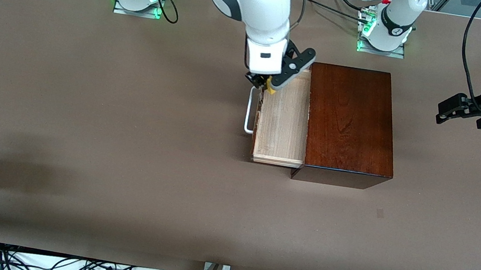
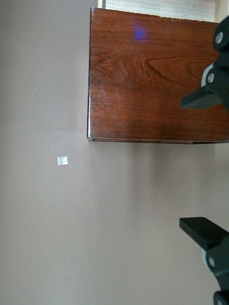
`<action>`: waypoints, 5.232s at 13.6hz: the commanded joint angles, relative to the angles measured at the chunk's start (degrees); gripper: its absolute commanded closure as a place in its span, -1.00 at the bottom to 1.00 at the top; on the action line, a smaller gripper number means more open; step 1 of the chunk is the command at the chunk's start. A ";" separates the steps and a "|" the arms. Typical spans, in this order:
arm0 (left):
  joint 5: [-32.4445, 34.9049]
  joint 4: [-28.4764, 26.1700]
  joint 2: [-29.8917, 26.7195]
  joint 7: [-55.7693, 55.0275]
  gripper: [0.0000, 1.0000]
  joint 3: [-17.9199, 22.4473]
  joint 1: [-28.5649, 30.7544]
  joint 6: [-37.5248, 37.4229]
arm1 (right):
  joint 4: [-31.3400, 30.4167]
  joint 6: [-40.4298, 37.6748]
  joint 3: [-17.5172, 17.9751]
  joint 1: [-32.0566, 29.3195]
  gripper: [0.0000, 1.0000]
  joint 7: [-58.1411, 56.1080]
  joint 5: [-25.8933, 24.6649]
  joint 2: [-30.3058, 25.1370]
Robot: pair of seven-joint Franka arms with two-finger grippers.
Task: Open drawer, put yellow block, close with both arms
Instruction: 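Carry the yellow cube with the right gripper over the open drawer, then lower the cube into the drawer and open the right gripper, then raise the right gripper away from the drawer toward its rest pose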
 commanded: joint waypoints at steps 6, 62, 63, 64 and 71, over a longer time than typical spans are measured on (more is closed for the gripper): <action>1.05 2.03 1.03 1.01 -1.00 -0.34 0.43 -0.65 | 5.32 5.18 -0.28 2.45 0.70 -11.91 -5.03 8.66; 0.17 3.25 2.35 0.57 -1.00 -0.42 0.26 -0.38 | 6.47 -15.81 -1.59 -6.86 -1.00 -22.74 -7.40 2.87; 0.08 3.43 2.09 1.26 -1.00 -0.16 0.95 -0.38 | 6.38 -15.91 -1.68 -8.00 -1.00 -22.65 -6.62 2.26; 0.17 3.61 2.26 1.10 -1.00 -0.34 1.14 -0.38 | 5.68 -15.82 -1.60 -9.84 -1.00 -22.57 -6.00 1.47; 0.25 3.79 3.58 1.18 -1.00 -2.35 0.26 -0.38 | -5.03 -14.94 -1.59 -21.70 -1.00 -19.15 -5.20 -9.33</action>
